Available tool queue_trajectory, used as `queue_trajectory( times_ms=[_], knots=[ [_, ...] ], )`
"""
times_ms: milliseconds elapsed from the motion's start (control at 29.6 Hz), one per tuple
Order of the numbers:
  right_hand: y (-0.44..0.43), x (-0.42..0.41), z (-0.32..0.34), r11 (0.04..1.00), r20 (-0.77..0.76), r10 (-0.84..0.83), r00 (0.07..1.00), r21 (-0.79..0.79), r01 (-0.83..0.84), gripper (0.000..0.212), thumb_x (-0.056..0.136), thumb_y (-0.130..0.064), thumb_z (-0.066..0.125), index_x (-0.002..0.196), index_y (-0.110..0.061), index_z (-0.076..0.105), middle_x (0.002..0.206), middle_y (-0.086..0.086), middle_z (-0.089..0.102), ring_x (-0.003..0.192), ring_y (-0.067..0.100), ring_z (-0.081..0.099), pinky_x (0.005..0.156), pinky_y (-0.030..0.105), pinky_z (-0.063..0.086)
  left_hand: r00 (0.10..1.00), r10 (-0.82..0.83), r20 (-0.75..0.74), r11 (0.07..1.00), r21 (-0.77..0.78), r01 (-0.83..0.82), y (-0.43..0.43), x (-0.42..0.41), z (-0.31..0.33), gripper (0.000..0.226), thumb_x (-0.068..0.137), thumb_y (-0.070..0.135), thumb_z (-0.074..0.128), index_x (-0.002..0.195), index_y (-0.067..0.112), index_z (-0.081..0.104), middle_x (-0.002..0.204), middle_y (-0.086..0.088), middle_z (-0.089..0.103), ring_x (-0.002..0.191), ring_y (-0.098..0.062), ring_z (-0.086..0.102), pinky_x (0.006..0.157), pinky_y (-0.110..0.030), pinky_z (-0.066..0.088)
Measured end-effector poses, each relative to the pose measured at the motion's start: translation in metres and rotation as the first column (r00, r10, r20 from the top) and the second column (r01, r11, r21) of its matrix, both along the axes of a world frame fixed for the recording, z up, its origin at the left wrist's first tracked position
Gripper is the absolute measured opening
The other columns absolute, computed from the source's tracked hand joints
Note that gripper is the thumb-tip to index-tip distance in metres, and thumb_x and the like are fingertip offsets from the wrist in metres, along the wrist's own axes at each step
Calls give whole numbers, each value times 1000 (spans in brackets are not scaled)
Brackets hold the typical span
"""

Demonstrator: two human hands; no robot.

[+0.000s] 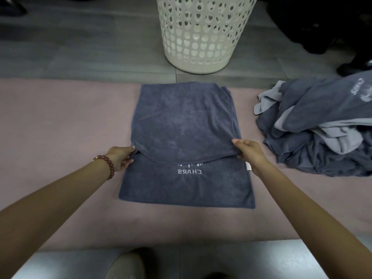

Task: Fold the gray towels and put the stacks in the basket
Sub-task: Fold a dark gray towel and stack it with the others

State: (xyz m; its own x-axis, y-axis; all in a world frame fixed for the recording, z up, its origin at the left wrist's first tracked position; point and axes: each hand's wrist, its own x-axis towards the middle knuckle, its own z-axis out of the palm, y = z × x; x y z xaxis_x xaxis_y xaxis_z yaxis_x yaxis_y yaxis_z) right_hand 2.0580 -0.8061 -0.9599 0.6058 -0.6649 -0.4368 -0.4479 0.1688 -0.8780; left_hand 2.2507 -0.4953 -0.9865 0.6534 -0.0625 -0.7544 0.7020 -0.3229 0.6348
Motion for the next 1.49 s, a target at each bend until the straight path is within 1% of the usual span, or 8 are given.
queue_trajectory(
  times_ms=[135, 372, 575, 710, 879, 1048, 1319, 1488],
  knots=[
    [-1, -1, 0, 992, 35, -119, 992, -44, 120, 16, 94, -11, 53, 102, -7, 66, 102, 4, 59, 75, 5, 54, 49, 11, 48, 985, 151, 83, 982, -123, -141, -2, -2, 0, 22, 94, 8, 55, 73, 8, 47, 77, -9, 49, 50, -13, 59, 36, -16, 47],
    [-8, -13, -5, 956, 124, -161, 979, -227, 186, 23, 93, -2, 50, 109, -7, 66, 73, -4, 59, 59, 7, 51, 47, 11, 44, 975, 216, 53, 950, -241, -197, 6, 4, 4, 25, 88, -6, 56, 70, 10, 48, 43, 1, 57, 35, -3, 55, 38, -9, 42],
    [-7, -37, -12, 981, 74, -166, 983, -92, 173, 26, 94, 3, 46, 115, 0, 61, 77, -1, 58, 64, 12, 53, 46, 9, 44, 911, 122, 394, 990, -107, -87, 17, -15, 15, 26, 85, -10, 54, 72, 12, 52, 60, -4, 53, 42, -4, 51, 40, -10, 41],
    [-3, -66, 4, 937, 164, -25, 986, -339, 80, 33, 95, 6, 41, 112, -15, 60, 93, -9, 55, 60, -7, 54, 55, 8, 44, 723, -50, 689, 995, -32, 99, 29, -44, 28, 36, 84, -15, 44, 75, 19, 50, 71, -1, 47, 48, 6, 49, 49, -7, 41],
    [19, -119, -35, 857, -167, 119, 979, -480, -186, 46, 83, 18, 38, 105, -9, 68, 100, 15, 57, 63, 9, 51, 57, 7, 43, 698, -316, 643, 949, 204, 242, 59, -88, -10, 43, 80, -21, 41, 71, 18, 56, 77, -3, 59, 59, 9, 53, 61, -6, 39],
    [32, -132, -54, 913, -189, 45, 981, -390, -117, 24, 89, 7, 51, 99, -7, 67, 89, 14, 62, 54, 4, 55, 49, 9, 46, 583, -511, 631, 859, 409, 309, 69, -112, -36, 27, 78, -18, 49, 84, 1, 67, 93, -21, 64, 88, -31, 57, 79, -29, 38],
    [33, -137, -51, 907, -238, 65, 969, -392, -156, 23, 84, 1, 63, 84, -22, 65, 106, 10, 63, 80, 28, 61, 66, 26, 55, 581, -527, 621, 842, 474, 258, 73, -110, -35, 16, 84, -7, 56, 93, 3, 64, 96, -18, 61, 87, -31, 55, 77, -29, 38],
    [43, -131, -50, 900, -311, -20, 950, -419, -118, 30, 80, -2, 68, 103, -10, 51, 86, 5, 56, 71, 17, 52, 59, 14, 40, 702, -443, 558, 871, 455, 188, 72, -112, -39, 15, 82, 1, 61, 91, 3, 50, 82, -12, 51, 80, -35, 54, 68, -35, 39]
  ],
)
